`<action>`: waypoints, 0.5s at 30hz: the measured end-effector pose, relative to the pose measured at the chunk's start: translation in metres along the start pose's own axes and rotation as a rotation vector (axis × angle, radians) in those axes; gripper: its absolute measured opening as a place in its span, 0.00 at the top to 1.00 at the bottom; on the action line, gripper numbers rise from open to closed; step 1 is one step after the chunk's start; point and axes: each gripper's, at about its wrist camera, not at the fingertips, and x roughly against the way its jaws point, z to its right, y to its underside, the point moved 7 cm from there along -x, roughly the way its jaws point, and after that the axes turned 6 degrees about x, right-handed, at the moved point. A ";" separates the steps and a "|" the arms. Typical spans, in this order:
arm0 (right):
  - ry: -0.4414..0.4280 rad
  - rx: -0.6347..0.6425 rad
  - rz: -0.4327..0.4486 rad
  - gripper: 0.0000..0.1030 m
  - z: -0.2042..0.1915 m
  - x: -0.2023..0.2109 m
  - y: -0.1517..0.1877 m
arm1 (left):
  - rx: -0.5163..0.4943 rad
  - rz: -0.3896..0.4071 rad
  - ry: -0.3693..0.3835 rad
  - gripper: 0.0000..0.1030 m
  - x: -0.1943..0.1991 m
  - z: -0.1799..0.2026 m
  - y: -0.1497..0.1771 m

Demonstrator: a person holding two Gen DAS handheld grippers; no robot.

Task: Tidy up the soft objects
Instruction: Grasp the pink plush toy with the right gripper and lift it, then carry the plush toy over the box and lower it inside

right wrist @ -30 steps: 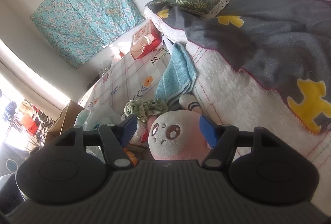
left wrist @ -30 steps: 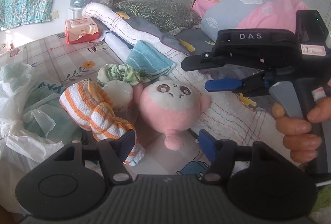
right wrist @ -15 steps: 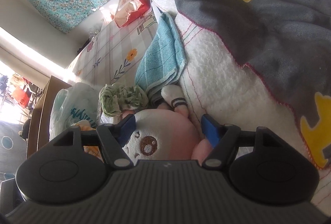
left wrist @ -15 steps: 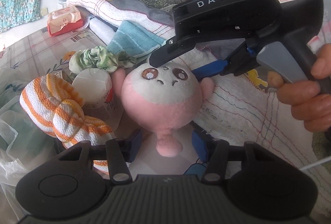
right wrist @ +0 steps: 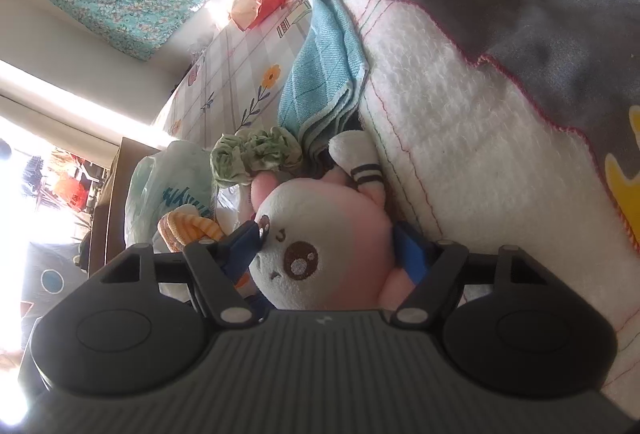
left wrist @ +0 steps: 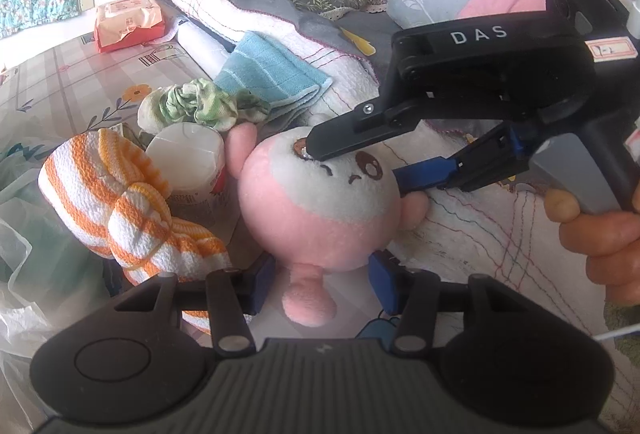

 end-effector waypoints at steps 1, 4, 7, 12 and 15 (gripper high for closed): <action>-0.003 -0.004 0.006 0.32 -0.001 0.003 0.002 | 0.001 0.003 0.006 0.50 0.002 0.000 0.000; -0.014 -0.017 0.033 0.33 -0.005 0.014 0.007 | -0.014 0.020 0.018 0.50 0.013 0.005 0.002; -0.028 -0.026 0.061 0.33 -0.008 0.027 0.012 | -0.033 0.044 0.027 0.50 0.025 0.009 0.002; -0.064 -0.036 0.111 0.34 -0.023 0.051 0.024 | -0.056 0.098 0.036 0.50 0.053 0.014 0.003; -0.099 -0.027 0.136 0.34 -0.039 0.064 0.028 | -0.076 0.139 0.029 0.49 0.074 0.013 0.000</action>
